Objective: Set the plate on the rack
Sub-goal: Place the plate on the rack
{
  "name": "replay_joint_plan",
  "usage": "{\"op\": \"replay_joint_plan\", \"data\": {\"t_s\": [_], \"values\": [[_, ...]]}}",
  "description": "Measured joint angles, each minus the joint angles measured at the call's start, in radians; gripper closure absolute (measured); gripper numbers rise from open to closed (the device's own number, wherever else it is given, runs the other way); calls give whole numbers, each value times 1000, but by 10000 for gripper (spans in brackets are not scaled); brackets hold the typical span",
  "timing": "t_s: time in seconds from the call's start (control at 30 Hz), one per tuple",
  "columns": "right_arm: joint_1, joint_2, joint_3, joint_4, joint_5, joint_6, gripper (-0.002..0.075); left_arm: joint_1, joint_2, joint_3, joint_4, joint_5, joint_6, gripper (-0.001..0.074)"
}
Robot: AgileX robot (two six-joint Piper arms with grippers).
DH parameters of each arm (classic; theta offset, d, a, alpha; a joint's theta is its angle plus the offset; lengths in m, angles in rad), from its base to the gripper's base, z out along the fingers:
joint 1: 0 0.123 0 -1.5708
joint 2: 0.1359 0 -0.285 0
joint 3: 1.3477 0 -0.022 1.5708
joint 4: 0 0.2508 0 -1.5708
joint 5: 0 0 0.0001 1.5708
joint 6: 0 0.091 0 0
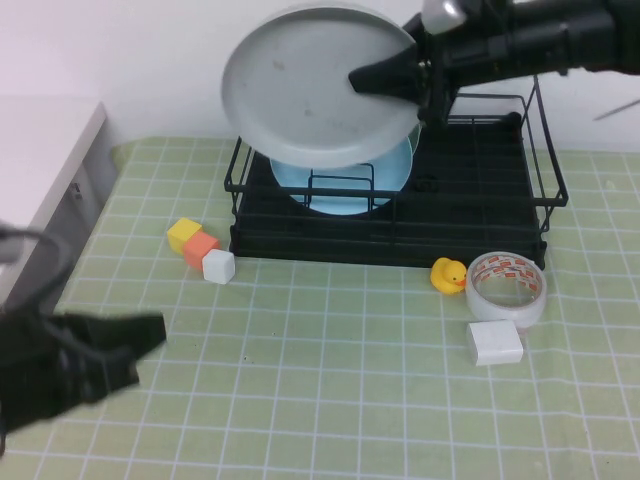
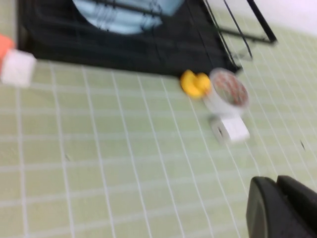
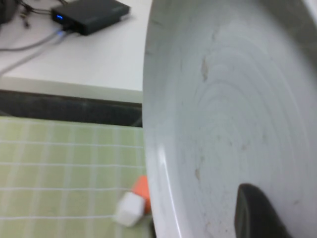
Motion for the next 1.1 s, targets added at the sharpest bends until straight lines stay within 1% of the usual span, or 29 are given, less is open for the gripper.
{"op": "replay_joint_plan", "data": {"t_s": [0.17, 0.37, 0.67, 0.8, 1.1], "values": [[-12, 168, -238, -18, 4, 59, 574, 5, -25, 23, 31, 80, -2, 735], [-40, 334, -395, -38, 4, 120, 574, 6, -27, 25, 53, 109, -2, 735], [-46, 424, -420, -30, -90, 123, 574, 6, -27, 27, 57, 116, -2, 735], [-46, 428, -426, -30, -112, 72, 574, 6, -27, 27, 57, 116, 0, 735], [-48, 432, -426, -27, -115, 49, 574, 6, -27, 27, 62, 116, 6, 736]]}}
